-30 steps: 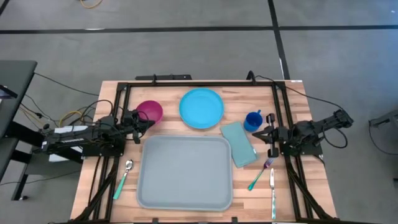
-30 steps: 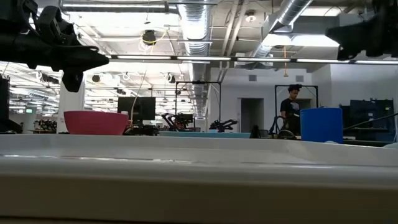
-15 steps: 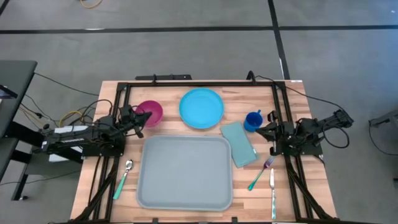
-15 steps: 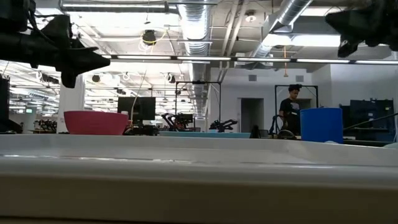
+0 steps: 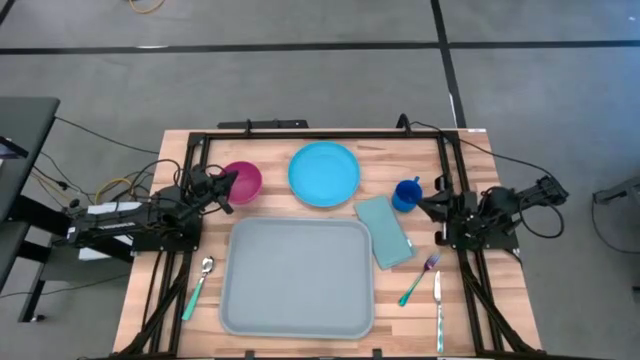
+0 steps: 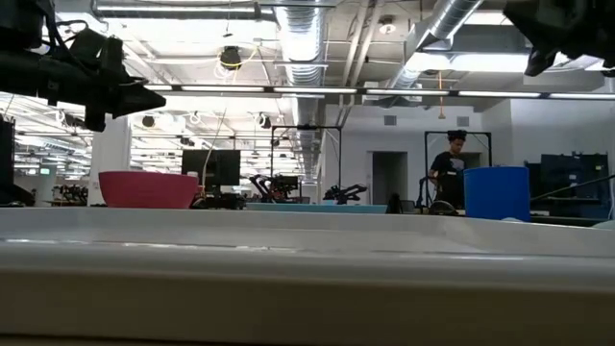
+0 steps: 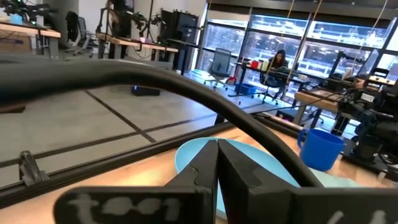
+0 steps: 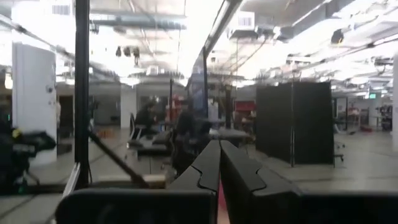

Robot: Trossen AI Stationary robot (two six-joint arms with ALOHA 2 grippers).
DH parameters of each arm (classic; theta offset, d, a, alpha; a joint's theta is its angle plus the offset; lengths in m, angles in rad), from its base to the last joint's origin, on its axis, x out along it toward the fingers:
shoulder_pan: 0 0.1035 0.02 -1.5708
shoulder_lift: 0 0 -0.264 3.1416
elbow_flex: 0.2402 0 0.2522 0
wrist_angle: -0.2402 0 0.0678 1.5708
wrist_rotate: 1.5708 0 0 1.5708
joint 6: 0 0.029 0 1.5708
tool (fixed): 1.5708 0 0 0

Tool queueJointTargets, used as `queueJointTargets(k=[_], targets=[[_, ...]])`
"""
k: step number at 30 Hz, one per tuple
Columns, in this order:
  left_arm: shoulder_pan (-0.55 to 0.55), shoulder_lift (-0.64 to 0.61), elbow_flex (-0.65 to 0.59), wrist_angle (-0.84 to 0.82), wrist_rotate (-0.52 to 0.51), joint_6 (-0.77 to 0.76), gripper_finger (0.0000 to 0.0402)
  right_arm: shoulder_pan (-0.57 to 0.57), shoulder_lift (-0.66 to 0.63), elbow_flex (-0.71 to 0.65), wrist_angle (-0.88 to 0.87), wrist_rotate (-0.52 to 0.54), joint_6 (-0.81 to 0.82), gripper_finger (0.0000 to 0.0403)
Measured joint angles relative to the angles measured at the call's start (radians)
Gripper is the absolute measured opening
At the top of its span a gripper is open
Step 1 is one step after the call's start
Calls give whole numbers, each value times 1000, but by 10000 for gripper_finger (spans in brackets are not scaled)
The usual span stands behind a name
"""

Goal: Set up tray
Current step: Put the blue mug on the gray tray

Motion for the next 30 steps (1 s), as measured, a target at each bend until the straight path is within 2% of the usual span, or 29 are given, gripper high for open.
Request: queueJointTargets(k=[6,8,12,14,20,26,30], targets=[[0,0,0,4,24,0,0,0,13,0,-32,26,21,57],[0,0,0,6,51,0,0,0,31,0,-41,115,21,73],[0,0,0,28,71,0,0,0,89,0,-100,386,64,101],[0,0,0,46,69,0,0,-6,118,0,-123,448,121,114],[0,0,0,115,63,18,0,-64,214,45,-125,415,243,143],[0,0,0,234,43,93,0,-121,376,145,-365,328,507,142],[0,0,0,329,35,152,0,-155,490,241,-526,281,596,136]])
